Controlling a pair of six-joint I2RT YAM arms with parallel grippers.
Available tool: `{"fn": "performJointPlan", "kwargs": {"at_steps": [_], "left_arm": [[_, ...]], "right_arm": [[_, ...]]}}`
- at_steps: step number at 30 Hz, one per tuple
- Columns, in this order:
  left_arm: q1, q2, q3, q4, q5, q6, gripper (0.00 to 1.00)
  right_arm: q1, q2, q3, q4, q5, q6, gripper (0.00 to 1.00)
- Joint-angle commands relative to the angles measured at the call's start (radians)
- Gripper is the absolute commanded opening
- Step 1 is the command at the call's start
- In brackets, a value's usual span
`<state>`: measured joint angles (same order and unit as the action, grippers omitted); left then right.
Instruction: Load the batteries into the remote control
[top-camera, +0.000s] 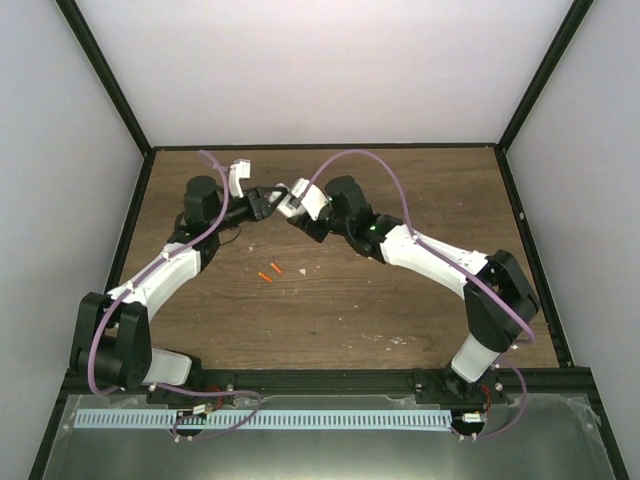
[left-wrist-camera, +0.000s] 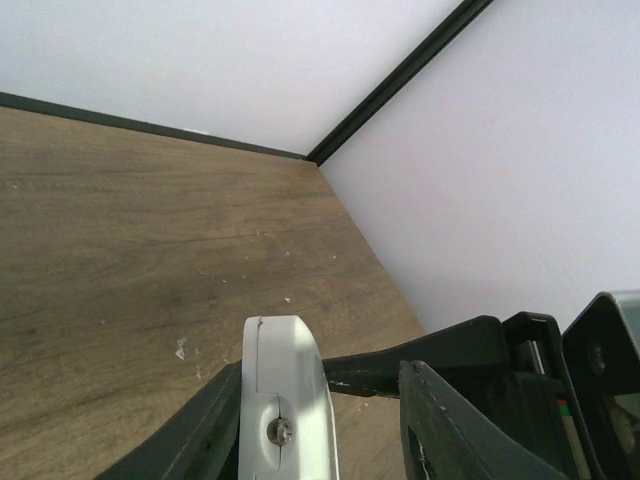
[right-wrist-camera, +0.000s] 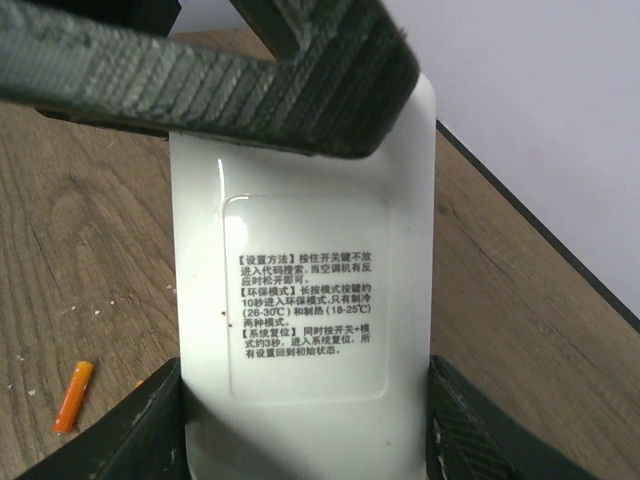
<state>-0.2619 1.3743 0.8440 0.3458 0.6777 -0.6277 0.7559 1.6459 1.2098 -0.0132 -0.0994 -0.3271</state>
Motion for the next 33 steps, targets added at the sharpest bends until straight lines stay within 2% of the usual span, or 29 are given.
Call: {"fn": "performJointPlan", "kwargs": {"at_steps": [1,6,9,18,24,28,33], "left_arm": [[-0.005,-0.005,0.017,0.019,0.011,0.012,0.39],[-0.005,0.005,0.029,0.01,0.015,0.019,0.26],[-0.006,0.015,0.034,0.01,0.026,0.022,0.23],[-0.005,0.038,0.049,-0.028,0.044,0.04,0.29],[-0.005,0.049,0.057,-0.04,0.05,0.047,0.29],[-0.006,0.05,0.06,-0.044,0.049,0.051,0.25],[-0.005,0.045,0.061,-0.052,0.036,0.061,0.12]], "right_arm": [[0.002,0.019,0.062,-0.007,0.015,0.022,0.12],[0.001,0.022,0.065,-0.004,0.022,0.016,0.12],[0.002,0.023,0.068,0.0,0.029,0.012,0.12],[0.002,0.031,0.084,0.0,0.033,0.004,0.12],[0.001,0.04,0.1,0.002,0.035,-0.003,0.12],[0.002,0.048,0.106,-0.005,0.034,-0.007,0.12],[0.001,0.043,0.099,-0.008,0.039,-0.01,0.14]]}}
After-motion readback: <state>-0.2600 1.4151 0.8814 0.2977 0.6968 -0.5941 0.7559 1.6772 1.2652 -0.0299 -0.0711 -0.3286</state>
